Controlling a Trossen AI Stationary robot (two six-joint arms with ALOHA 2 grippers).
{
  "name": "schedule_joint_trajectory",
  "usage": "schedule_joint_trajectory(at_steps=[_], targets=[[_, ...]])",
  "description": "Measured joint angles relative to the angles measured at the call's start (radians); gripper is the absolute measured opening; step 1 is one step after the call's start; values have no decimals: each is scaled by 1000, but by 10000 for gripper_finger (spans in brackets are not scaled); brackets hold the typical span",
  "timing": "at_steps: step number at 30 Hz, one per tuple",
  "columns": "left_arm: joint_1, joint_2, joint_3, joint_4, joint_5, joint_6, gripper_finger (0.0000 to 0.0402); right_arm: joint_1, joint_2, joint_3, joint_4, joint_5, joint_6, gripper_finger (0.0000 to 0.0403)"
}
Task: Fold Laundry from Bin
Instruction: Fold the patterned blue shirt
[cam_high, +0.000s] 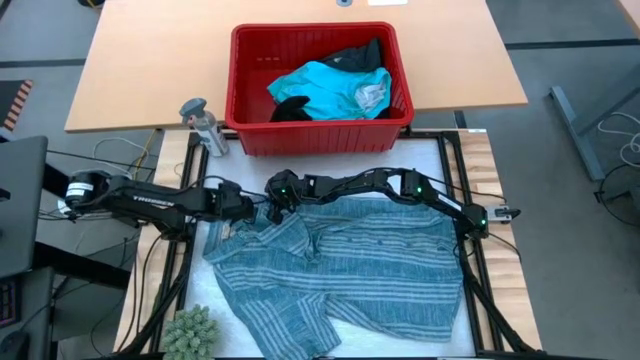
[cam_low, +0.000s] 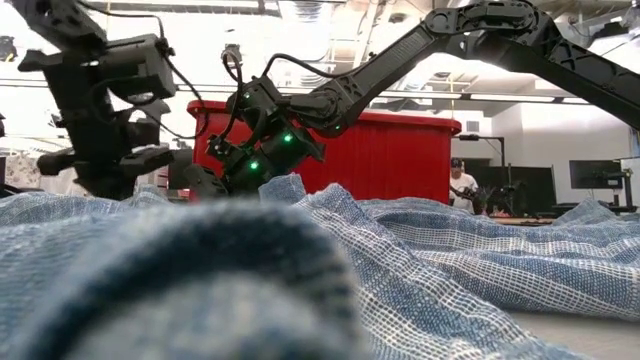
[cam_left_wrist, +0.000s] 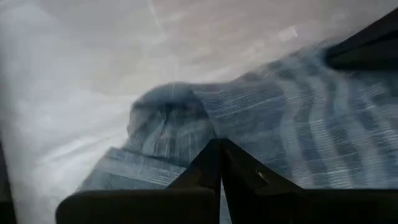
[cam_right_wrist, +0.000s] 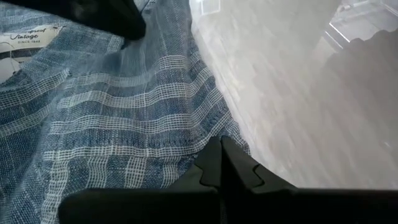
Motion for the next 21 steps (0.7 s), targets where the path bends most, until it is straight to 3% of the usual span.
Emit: schedule_joint_trajectory(at_steps=[7,14,21], targets=[[-72,-86,-8,106,-82,-55,0,-1,-2,1,-27,1,-9,27],[-82,-189,-7,17,-100,-213,2,0,-2,1,-26,2,-29,27],[-82,-197,-9,-23,-45,-278,64,0,-2,3,-23,1,-27,27]])
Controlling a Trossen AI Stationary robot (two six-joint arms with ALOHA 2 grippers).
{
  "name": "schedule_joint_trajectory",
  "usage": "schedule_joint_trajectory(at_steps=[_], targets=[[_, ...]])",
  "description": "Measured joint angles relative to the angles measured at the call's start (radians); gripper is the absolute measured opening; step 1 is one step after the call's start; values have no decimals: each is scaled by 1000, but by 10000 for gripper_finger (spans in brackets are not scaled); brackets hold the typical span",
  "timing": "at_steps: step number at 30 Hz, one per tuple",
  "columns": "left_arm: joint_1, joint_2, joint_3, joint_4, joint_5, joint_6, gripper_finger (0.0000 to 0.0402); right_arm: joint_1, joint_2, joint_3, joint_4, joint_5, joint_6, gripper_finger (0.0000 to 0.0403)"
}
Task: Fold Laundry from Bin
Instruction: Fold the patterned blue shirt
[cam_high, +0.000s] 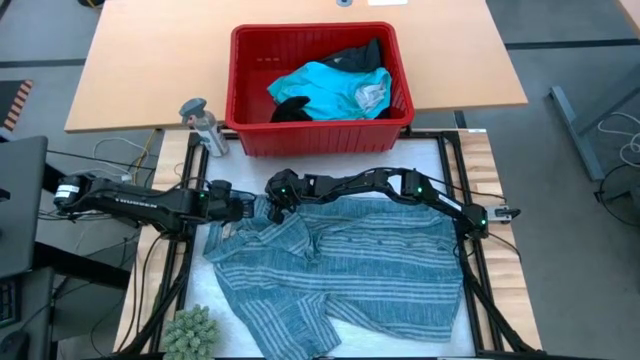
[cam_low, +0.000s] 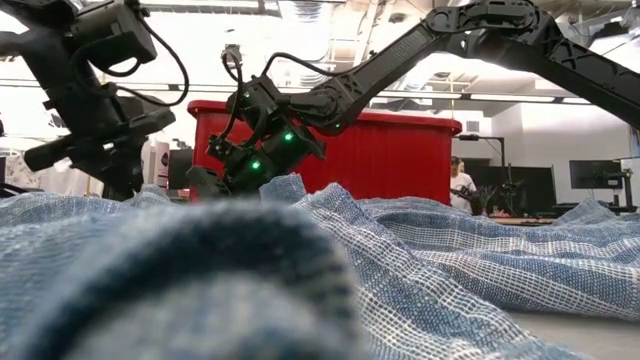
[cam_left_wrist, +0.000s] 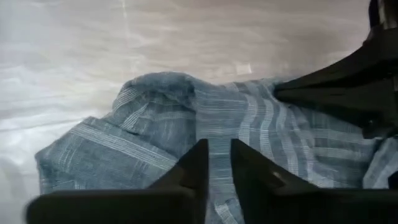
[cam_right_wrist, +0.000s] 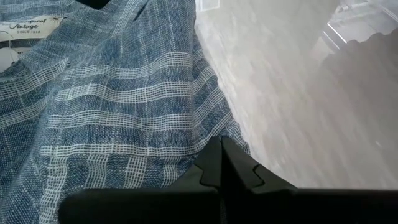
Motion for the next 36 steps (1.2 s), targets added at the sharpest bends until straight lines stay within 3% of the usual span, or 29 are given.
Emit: schedule_joint_trajectory(at_steps=[8,12,17,29,36], targets=[[0,2,0,-32,-23,-72,182,0,1,0,21,0,-6,27],[0,22,0,-12,-30,-70,212,0,1,0,28,-1,-7,27],[10,75,0,113,-37,8,212,0,1,0,29,-1,-7,27],[36,180,0,129,-29,-11,193,0,1,0,29,-4,-10,27],[43,180,0,145,-55,14,130,0,1,0,30,-4,-10,27]])
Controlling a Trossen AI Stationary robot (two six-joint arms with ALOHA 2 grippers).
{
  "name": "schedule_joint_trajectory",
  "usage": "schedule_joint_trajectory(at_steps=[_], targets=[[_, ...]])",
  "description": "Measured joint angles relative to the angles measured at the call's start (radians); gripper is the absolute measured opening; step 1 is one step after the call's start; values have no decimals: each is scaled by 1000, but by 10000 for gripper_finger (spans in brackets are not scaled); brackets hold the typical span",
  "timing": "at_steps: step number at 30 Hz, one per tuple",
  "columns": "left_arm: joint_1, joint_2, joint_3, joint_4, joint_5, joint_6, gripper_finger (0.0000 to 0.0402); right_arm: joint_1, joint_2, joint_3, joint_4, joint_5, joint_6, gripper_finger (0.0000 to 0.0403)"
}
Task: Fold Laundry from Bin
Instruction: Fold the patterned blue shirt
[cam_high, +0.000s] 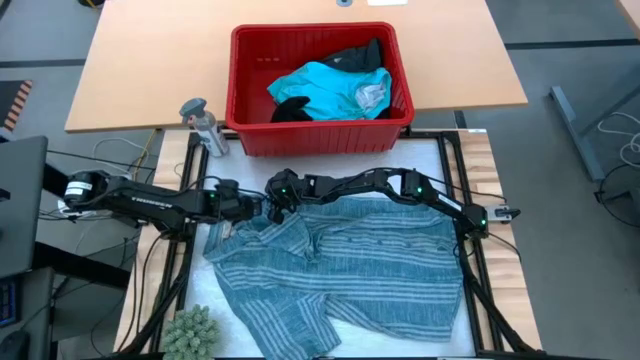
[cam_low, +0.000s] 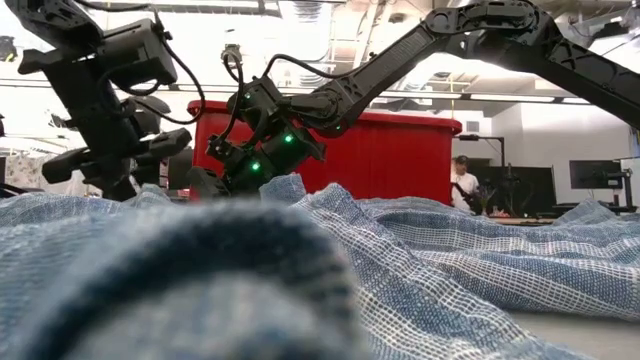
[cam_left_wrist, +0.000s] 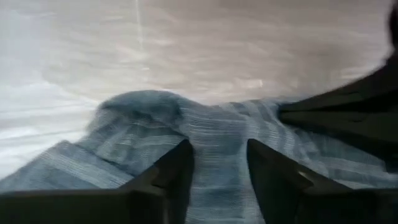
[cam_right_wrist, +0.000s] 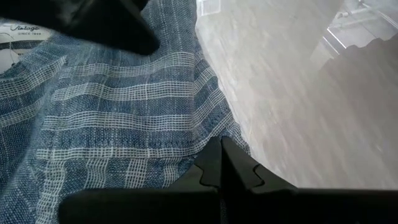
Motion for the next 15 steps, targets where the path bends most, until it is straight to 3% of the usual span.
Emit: schedule_joint_trajectory(at_steps=[8,15], targets=[[23,0,-90,102,42,-21,13,0,0,0,0,0,0,27],[7,-28,-141,135,87,-54,1,0,0,0,-5,0,0,27]])
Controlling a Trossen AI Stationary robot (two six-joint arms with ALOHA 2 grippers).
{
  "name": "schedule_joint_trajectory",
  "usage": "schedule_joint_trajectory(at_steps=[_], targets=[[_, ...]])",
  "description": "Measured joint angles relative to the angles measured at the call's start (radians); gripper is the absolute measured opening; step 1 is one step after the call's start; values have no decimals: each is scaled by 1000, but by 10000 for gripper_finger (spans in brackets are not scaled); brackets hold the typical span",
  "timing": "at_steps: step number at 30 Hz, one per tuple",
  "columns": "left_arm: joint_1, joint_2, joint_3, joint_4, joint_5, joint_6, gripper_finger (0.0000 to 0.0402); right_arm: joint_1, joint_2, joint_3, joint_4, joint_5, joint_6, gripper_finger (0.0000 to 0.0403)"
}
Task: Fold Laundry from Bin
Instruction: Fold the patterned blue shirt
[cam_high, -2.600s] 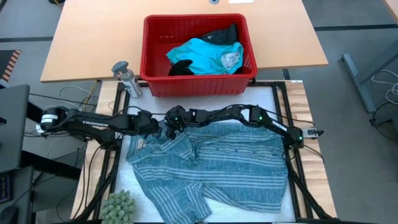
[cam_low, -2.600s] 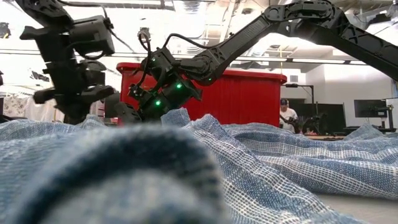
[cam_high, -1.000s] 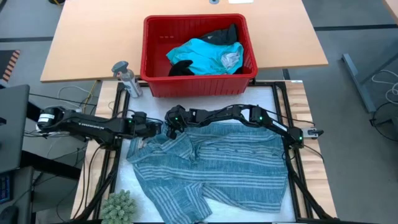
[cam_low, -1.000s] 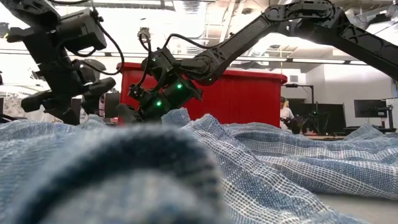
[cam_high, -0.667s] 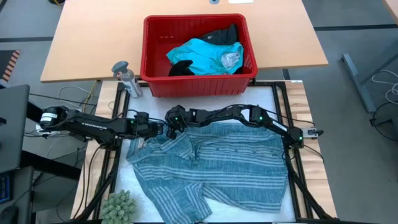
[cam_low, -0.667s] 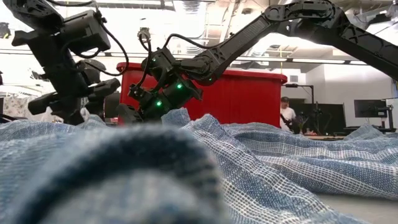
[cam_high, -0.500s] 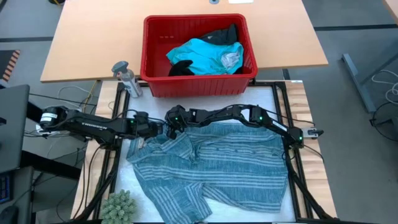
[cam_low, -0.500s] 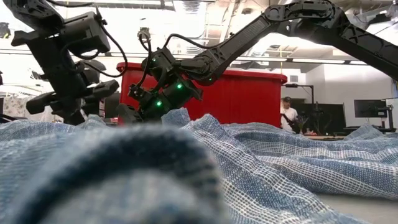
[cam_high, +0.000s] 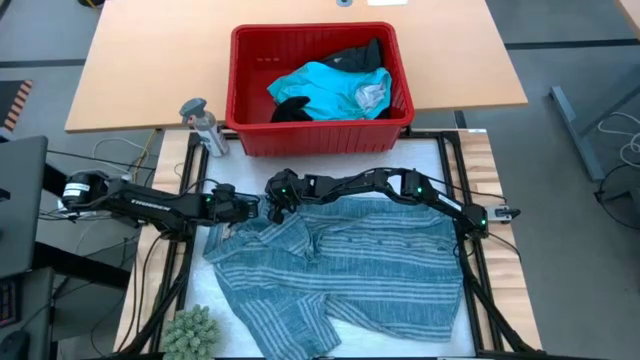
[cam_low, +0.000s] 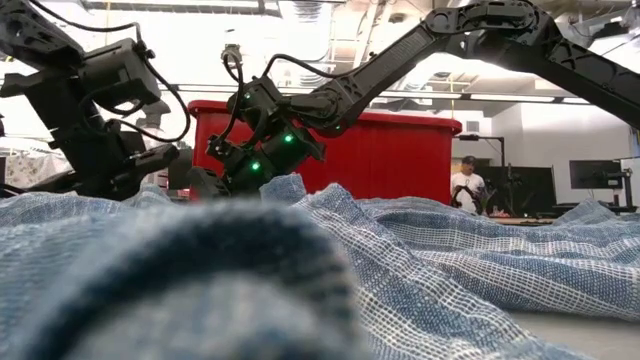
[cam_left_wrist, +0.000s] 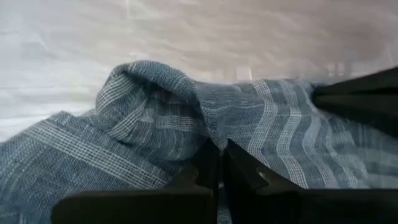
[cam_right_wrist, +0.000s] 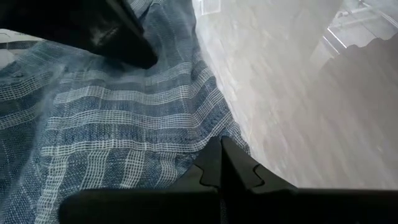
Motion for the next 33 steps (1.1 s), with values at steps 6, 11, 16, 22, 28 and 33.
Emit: schedule_joint_trajectory(at_steps=[6,11,16,22,28,33], targets=[[-19,-55,-1,-57,1,-15,0,-2,0,0,0,0,1,27],[-20,-75,-1,-114,-11,-28,0,-8,0,0,0,-4,4,27],[-20,-75,-1,-133,7,-28,0,-11,1,0,-3,-5,3,27],[-25,-75,-1,-133,37,-29,0,-18,1,1,-15,-3,6,27],[-34,-75,-1,-133,44,-20,0,-22,0,0,-18,42,14,27],[-34,-75,-1,-133,29,-18,0,-26,-5,0,-4,37,3,27]])
